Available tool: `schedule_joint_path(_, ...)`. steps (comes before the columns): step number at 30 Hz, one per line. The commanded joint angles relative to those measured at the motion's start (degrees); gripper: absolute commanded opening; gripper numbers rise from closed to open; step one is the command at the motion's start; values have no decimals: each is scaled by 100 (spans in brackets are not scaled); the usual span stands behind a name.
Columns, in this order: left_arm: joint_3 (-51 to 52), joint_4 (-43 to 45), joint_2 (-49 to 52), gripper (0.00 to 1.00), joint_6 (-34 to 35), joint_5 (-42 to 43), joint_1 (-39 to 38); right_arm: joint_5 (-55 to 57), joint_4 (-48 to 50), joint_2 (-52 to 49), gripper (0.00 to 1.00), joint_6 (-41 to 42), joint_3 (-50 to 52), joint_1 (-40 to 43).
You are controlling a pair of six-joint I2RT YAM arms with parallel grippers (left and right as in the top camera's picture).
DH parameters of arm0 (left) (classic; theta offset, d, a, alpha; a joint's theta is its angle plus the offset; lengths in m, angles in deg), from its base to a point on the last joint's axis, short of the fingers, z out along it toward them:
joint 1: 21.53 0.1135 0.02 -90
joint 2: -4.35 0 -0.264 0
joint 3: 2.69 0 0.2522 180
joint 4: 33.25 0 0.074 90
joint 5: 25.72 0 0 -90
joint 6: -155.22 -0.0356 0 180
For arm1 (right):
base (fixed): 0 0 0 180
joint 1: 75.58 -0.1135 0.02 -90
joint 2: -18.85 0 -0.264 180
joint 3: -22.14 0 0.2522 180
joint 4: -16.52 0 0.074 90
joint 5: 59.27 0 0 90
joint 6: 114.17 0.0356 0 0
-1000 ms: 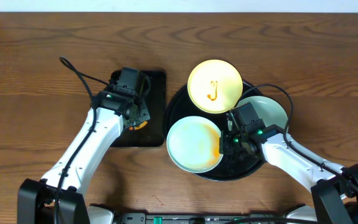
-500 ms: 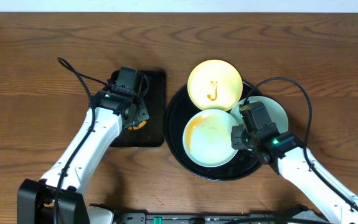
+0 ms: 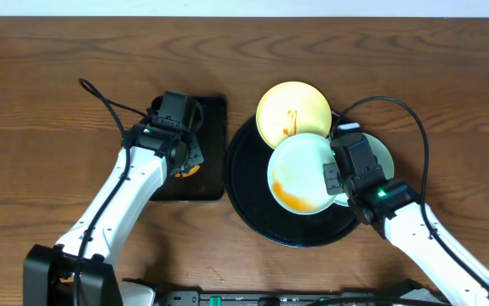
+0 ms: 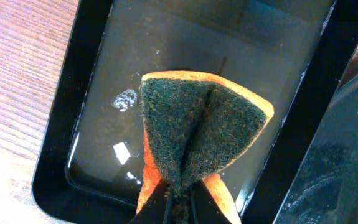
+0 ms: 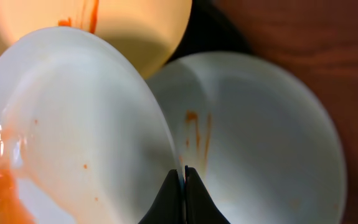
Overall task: Clean dirty plates on tray and stack at the side
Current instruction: 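Lift the held green plate up and rightward with the right gripper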
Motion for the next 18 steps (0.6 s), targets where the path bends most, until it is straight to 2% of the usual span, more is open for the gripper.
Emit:
schedule_joint_path(1,55,-15,-9,8,-79,-92,24,203,2,79,1,-343,-286,-48)
schedule_joint_path(11,55,-15,-9,8,-76,-92,24,210,-59,133,1,-1294,-592,-87)
schedule_joint_path(18,55,-9,-9,8,-76,-92,24,260,-59,304,1,-2081,-835,-498)
